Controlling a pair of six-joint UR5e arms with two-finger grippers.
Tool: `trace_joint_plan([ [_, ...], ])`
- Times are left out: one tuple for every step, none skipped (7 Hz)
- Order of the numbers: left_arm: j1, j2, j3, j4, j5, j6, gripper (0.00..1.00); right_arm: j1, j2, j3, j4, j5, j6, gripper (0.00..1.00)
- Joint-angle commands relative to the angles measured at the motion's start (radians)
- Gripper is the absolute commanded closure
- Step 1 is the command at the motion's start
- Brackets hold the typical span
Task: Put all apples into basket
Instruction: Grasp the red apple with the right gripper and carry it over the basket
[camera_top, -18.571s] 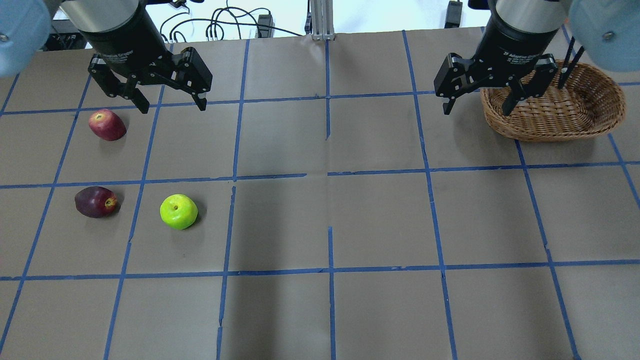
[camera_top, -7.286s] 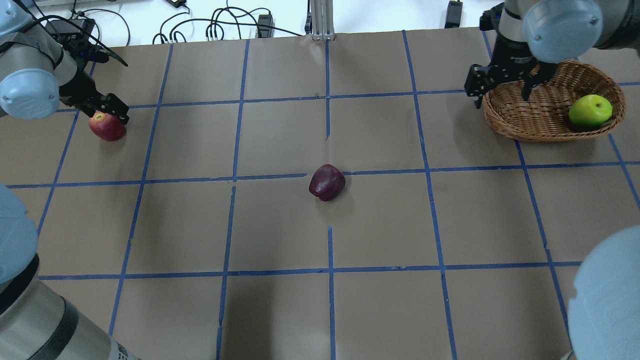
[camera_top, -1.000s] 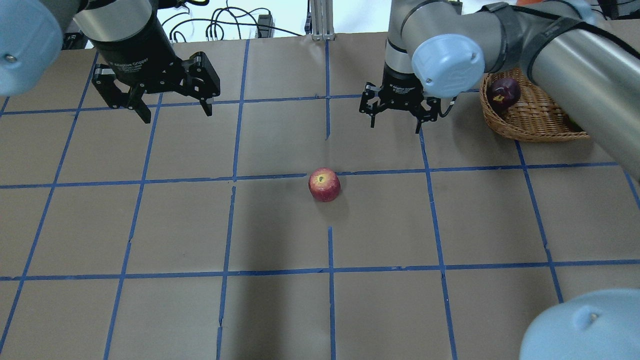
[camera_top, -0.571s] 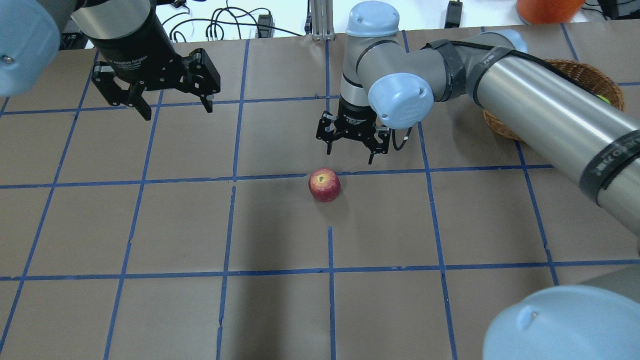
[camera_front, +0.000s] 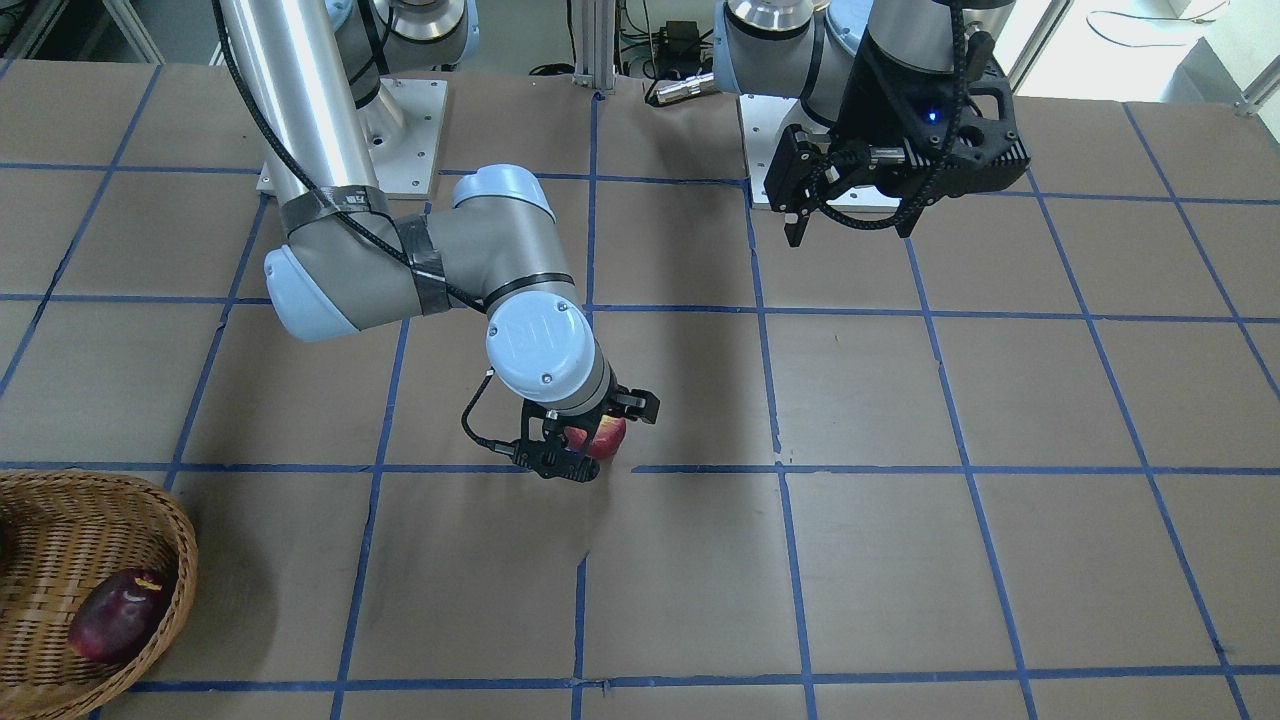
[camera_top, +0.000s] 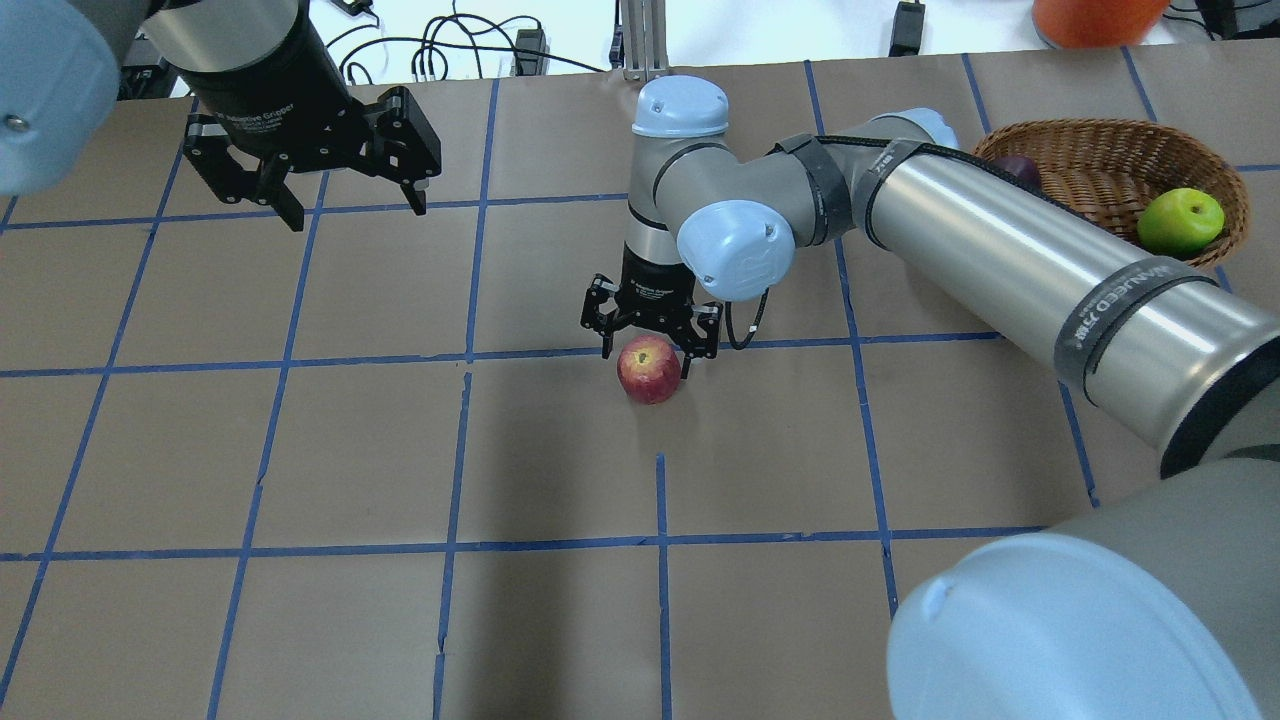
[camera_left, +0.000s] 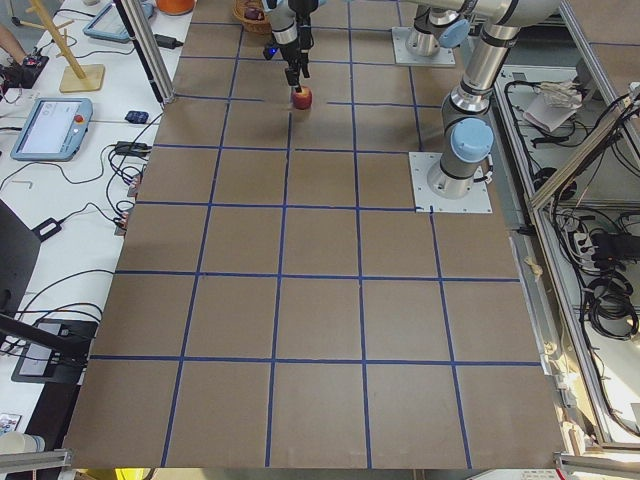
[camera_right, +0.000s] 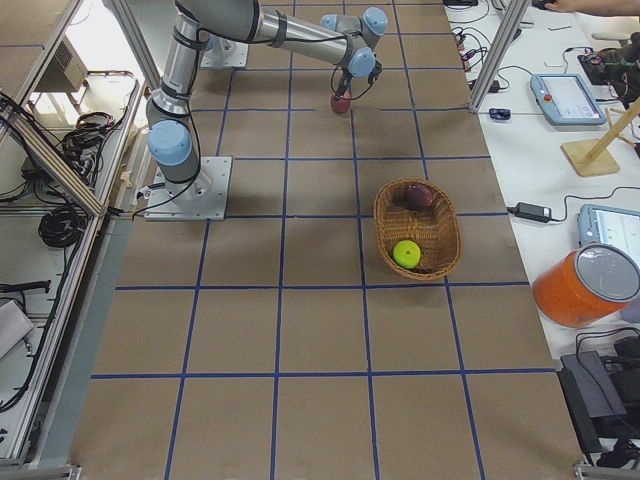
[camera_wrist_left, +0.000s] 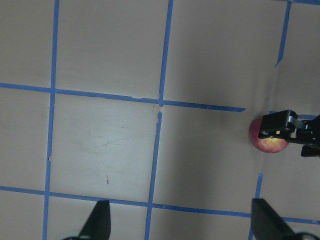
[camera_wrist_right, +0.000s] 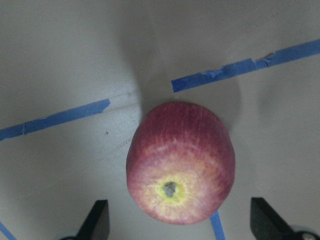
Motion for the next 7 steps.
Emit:
trace_joint_plan([
  [0.000,0.002,0.000,-0.001,0.004,0.000,0.00,0.012,0.035,0.005,-0.028,-0.010,0.007,0.00],
  [0.000,0.000,0.000,0.000,0.004,0.000,0.00,0.009,0.034,0.006,-0.031,-0.019,0.011,0.55],
  [0.000,0.002,0.000,0.000,0.006,0.000,0.00,-0.003,0.026,0.006,-0.029,-0.022,0.014,1.00],
  [0.000,0.002,0.000,0.000,0.007,0.000,0.00,-0.006,0.014,-0.012,-0.032,-0.039,0.016,1.00],
  [0.000,0.002,0.000,0.000,0.007,0.000,0.00,-0.031,-0.042,-0.012,-0.026,-0.122,-0.005,1.00],
  [0.000,0.002,0.000,0.000,0.003,0.000,0.00,-0.095,-0.108,-0.006,0.000,-0.158,-0.045,1.00],
  [0.000,0.002,0.000,0.000,0.003,0.000,0.00,-0.185,-0.178,-0.008,0.080,-0.174,-0.168,1.00],
])
